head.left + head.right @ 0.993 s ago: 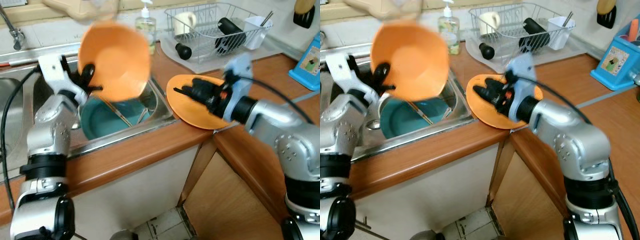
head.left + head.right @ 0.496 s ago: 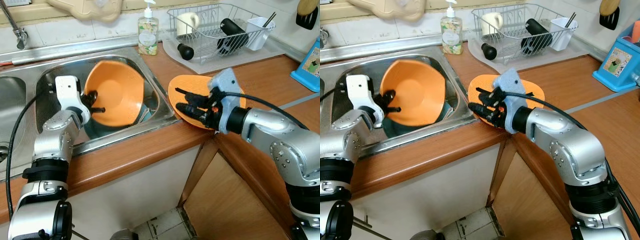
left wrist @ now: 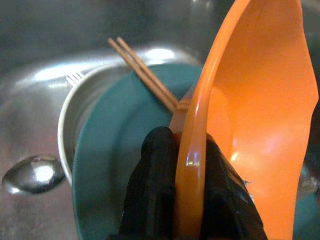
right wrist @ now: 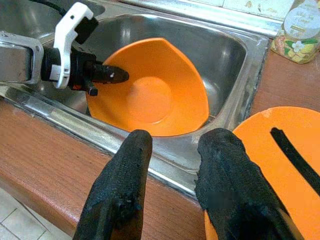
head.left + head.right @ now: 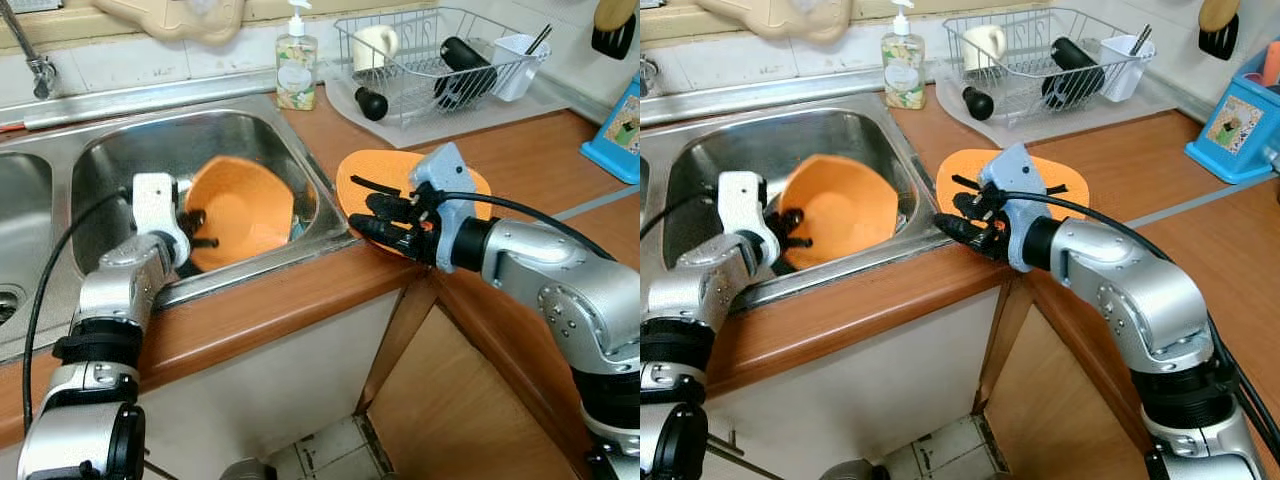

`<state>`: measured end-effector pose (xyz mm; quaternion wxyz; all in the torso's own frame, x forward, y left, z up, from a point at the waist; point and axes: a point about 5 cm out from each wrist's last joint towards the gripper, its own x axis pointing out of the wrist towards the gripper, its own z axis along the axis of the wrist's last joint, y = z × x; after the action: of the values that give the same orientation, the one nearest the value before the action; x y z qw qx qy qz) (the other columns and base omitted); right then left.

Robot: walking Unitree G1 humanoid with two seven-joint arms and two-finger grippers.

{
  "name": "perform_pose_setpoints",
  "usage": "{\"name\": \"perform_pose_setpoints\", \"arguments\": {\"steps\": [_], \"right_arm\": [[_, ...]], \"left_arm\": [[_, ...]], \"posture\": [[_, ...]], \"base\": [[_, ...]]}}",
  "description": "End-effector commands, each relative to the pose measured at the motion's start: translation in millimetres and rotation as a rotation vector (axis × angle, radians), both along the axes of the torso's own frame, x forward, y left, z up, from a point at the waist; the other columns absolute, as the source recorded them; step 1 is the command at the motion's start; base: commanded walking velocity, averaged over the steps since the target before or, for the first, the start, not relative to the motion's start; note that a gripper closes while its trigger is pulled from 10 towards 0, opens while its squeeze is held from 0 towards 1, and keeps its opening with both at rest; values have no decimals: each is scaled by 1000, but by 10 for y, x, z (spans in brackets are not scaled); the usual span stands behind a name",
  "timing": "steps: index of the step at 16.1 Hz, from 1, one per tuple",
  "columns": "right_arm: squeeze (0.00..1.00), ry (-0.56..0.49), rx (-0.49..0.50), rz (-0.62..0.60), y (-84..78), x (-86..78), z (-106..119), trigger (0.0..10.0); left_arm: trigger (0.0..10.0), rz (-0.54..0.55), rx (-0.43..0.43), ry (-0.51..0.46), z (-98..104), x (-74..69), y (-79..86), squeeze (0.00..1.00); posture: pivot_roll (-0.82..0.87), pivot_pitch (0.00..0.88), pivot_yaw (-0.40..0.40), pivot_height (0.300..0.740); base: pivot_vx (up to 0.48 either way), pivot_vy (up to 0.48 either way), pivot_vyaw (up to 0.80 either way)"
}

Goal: Kitchen organization

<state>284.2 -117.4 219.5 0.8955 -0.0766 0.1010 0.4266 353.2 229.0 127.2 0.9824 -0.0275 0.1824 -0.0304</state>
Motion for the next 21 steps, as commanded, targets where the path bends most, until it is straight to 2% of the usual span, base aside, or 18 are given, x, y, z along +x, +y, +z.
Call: {"name": "perform_pose_setpoints", "arguments": {"steps": [1, 2, 3, 4, 5, 9, 10, 12, 13, 14, 15, 16, 18, 19, 21], "right_arm": [[0, -30, -5, 22, 17, -34, 34, 10000], [0, -30, -5, 25, 19, -33, 35, 10000], [0, -31, -5, 27, 20, -33, 34, 10000], [0, -34, -8, 25, 19, -26, 34, 10000], [0, -38, -8, 17, 17, -13, 33, 10000], [0, -38, -6, -1, 7, 3, 25, 10000], [0, -38, -8, -20, -12, 19, 18, 10000], [0, -37, 0, -70, -59, 67, 23, 10000], [471, -34, 34, -133, -106, 127, 44, 10000], [1000, -34, 63, -211, -177, 206, 69, 10000], [1000, -31, 71, -229, -198, 226, 74, 10000], [1000, -24, 115, -279, -260, 271, 103, 10000], [1000, -53, 134, -423, -402, 373, 123, 10000], [1000, -59, 133, -449, -433, 393, 123, 10000], [1000, -22, 142, -632, -641, 494, 77, 10000]], "left_arm": [[10000, -10, 6, -1, 29, 8, -11, 0], [10000, -26, 21, 8, 16, 1, -16, 118], [10000, -35, 34, 12, 7, -5, -19, 396], [10000, -57, 39, 13, -3, -11, -33, 937], [10000, -75, 43, 16, -13, -17, -46, 1000], [10000, -85, 45, 16, -18, -25, -48, 1000], [10000, -83, 51, -4, -4, -20, -44, 1000], [10000, -94, 48, -120, 122, 20, -63, 1000], [10000, -106, 48, -178, 202, 35, -89, 1000], [10000, -95, 41, -235, 273, 45, -107, 1000], [10000, -85, 38, -249, 292, 48, -108, 1000], [10000, -121, 36, -315, 358, 42, -159, 1000], [10000, -159, 8, -394, 441, 26, -244, 1000], [10000, -160, 15, -412, 459, 25, -259, 1000], [10000, -284, -61, -458, 550, -17, -423, 1000]], "posture": [[-149, 0, 8, 740], [-149, 0, 8, 740], [-149, 0, 8, 740], [-147, 0, 6, 740], [-146, 0, 6, 740], [-149, 0, 9, 740], [-149, 0, 9, 740], [-151, 0, 10, 740], [-150, 0, 9, 740], [-150, 0, 9, 740], [-150, 0, 9, 740], [-150, 0, 9, 740], [-147, 0, 6, 740], [-147, 0, 6, 740], [-150, 0, 5, 740]], "base": [[0, 0, 0], [0, 0, 0], [0, 0, 0], [0, 0, 0], [0, 0, 0], [0, 0, 0], [0, 0, 0], [0, 0, 0], [0, 0, 0], [0, 0, 0], [0, 0, 0], [0, 0, 0], [0, 0, 0], [0, 0, 0], [0, 0, 0]]}}
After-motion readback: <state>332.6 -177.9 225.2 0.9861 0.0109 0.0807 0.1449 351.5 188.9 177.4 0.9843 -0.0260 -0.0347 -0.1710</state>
